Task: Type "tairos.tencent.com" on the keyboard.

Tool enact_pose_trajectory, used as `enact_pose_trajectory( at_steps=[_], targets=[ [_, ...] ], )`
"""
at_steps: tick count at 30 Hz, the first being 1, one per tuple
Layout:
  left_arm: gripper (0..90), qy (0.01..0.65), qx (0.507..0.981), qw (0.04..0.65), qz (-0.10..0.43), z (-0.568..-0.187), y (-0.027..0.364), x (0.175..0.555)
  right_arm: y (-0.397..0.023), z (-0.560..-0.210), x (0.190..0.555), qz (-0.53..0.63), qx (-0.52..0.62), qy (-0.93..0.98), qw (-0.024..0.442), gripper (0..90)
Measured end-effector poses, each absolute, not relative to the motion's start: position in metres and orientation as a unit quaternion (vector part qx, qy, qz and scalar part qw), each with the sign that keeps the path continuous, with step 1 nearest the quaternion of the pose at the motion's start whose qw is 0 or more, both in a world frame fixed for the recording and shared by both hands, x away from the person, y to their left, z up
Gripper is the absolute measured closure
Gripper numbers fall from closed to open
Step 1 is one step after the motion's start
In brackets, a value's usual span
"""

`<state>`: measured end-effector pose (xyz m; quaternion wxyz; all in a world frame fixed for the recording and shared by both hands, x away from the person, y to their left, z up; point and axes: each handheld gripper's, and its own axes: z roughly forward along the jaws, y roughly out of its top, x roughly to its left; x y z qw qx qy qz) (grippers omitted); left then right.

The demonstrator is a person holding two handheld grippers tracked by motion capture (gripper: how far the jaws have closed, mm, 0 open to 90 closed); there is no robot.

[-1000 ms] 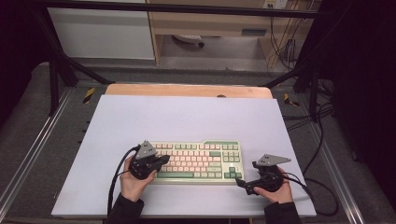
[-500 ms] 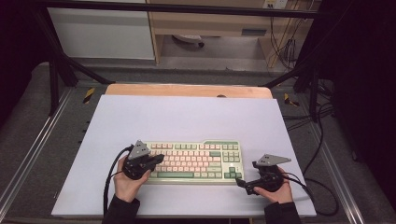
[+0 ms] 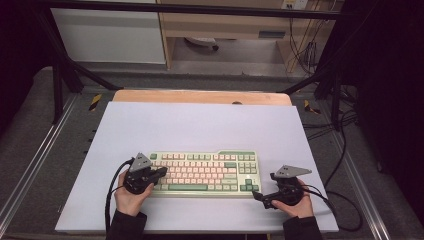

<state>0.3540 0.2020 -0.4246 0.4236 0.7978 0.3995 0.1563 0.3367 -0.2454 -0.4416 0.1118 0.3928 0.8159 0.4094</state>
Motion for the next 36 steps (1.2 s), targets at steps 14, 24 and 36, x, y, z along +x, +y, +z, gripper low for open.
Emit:
enact_pose_trajectory(
  at_steps=[14,24,36],
  targets=[
    [90.0,0.407,0.800,0.410,0.163,-0.432,0.207,0.353,-0.245,-0.442,0.337,0.408,0.394,0.816,0.112,0.4],
    [90.0,0.406,0.801,0.408,0.162,-0.436,0.208,0.354,-0.245,-0.442,0.336,0.409,0.393,0.816,0.112,0.4],
    [90.0,0.397,0.797,0.428,0.157,-0.428,0.207,0.350,-0.244,-0.438,0.336,0.419,0.392,0.811,0.115,1.5]
  ],
)
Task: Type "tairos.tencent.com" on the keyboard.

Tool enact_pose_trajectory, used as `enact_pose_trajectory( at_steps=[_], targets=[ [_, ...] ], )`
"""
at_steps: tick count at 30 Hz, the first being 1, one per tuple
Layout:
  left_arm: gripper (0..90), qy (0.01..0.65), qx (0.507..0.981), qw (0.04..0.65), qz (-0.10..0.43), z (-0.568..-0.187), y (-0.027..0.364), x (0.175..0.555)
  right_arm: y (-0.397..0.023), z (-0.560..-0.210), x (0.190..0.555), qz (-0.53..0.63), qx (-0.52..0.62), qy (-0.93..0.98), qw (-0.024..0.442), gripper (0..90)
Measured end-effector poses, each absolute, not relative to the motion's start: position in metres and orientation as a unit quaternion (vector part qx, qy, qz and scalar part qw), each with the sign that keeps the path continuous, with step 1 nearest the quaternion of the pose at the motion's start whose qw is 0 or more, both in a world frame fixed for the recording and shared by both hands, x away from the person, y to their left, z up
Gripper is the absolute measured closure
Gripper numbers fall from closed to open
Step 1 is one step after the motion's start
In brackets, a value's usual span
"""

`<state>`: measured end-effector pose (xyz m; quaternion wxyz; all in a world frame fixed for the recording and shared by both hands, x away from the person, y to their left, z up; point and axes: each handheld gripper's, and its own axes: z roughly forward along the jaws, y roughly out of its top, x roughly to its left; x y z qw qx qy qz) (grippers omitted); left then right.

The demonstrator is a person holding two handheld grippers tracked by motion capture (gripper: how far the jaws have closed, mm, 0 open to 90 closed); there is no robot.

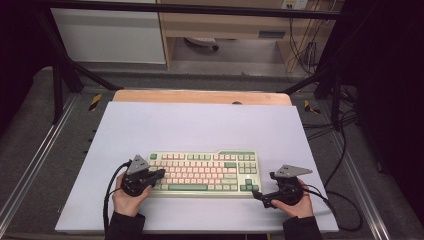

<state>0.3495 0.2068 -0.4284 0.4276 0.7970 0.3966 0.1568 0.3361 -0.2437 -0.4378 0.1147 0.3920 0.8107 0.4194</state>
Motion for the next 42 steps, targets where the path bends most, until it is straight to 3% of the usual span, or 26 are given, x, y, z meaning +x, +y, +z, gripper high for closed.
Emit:
enact_pose_trajectory(
  at_steps=[9,21,42],
  targets=[
    [90.0,0.393,0.797,0.434,0.149,-0.428,0.207,0.349,-0.228,-0.427,0.336,0.435,0.368,0.814,0.113,10.6],
    [90.0,0.391,0.795,0.441,0.145,-0.427,0.208,0.349,-0.196,-0.418,0.344,0.463,0.345,0.812,0.081,38.6],
    [90.0,0.384,0.797,0.445,0.142,-0.427,0.208,0.349,-0.148,-0.419,0.354,0.452,0.331,0.825,0.076,68.9]
  ],
)
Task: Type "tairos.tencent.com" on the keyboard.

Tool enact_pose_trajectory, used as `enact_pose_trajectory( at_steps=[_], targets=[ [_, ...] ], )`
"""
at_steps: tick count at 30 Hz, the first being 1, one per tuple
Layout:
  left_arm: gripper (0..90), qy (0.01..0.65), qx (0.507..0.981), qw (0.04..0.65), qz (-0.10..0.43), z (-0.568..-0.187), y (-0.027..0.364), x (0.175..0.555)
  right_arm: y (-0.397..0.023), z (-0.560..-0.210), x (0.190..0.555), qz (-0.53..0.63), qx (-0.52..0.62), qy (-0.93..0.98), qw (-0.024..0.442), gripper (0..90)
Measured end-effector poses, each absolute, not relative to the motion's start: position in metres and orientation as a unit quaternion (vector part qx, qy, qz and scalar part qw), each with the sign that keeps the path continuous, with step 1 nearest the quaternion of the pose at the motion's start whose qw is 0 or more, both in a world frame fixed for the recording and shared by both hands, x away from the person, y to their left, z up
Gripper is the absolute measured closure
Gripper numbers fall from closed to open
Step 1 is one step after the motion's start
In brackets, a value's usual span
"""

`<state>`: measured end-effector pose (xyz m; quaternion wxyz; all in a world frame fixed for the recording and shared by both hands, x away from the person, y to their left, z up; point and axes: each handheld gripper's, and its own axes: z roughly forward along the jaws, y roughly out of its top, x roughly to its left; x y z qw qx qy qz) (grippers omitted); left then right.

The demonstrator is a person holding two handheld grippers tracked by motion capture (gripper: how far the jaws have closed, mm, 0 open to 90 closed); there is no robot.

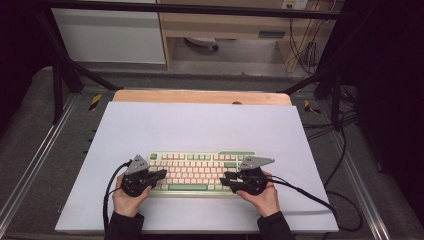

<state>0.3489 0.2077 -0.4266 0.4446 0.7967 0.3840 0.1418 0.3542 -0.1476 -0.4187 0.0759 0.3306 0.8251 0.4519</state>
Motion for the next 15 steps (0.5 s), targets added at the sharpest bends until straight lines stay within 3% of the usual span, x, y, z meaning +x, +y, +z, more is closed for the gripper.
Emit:
enact_pose_trajectory(
  at_steps=[15],
  targets=[
    [90.0,0.384,0.796,0.446,0.143,-0.427,0.208,0.349,-0.119,-0.419,0.365,0.442,0.339,0.828,0.066,84.6]
  ],
)
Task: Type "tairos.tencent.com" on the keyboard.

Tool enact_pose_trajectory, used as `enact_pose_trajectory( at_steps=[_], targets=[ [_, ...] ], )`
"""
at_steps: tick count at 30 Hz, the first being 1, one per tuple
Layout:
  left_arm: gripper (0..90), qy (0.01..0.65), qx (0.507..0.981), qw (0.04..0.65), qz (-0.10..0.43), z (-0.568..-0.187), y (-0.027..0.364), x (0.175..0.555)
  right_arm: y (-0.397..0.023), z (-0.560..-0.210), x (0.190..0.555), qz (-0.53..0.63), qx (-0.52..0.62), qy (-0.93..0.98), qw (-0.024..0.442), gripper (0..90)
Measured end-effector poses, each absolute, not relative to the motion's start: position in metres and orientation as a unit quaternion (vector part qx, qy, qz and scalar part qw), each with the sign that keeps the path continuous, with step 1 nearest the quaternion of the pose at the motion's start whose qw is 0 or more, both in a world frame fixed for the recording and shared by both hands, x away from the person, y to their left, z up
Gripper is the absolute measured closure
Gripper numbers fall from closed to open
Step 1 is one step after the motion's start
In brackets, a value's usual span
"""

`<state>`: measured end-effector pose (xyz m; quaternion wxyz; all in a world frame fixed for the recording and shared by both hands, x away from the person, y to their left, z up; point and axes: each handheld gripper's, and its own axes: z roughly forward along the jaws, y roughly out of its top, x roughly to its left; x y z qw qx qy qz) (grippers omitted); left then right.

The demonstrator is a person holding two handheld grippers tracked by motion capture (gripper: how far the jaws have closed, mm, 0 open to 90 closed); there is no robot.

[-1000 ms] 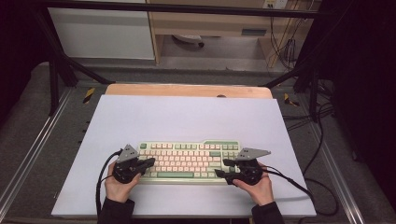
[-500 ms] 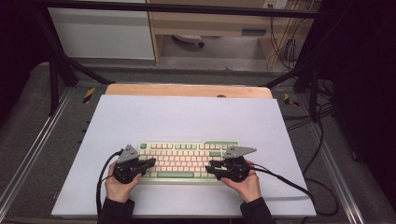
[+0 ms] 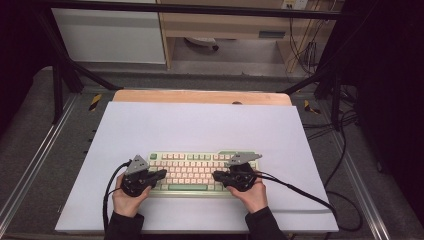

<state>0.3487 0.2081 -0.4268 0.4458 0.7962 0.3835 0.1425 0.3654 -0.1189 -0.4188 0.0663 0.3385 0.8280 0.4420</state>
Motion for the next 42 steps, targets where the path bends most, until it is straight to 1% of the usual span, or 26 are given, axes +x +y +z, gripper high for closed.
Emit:
enact_pose_trajectory(
  at_steps=[7,28,42],
  targets=[
    [90.0,0.382,0.797,0.446,0.143,-0.426,0.208,0.348,-0.102,-0.421,0.373,0.448,0.348,0.822,0.059,89.8],
    [90.0,0.382,0.797,0.446,0.143,-0.427,0.208,0.349,-0.078,-0.427,0.392,0.439,0.355,0.822,0.072,90.0],
    [90.0,0.382,0.797,0.446,0.144,-0.427,0.208,0.348,-0.074,-0.434,0.396,0.427,0.352,0.829,0.074,90.0]
  ],
)
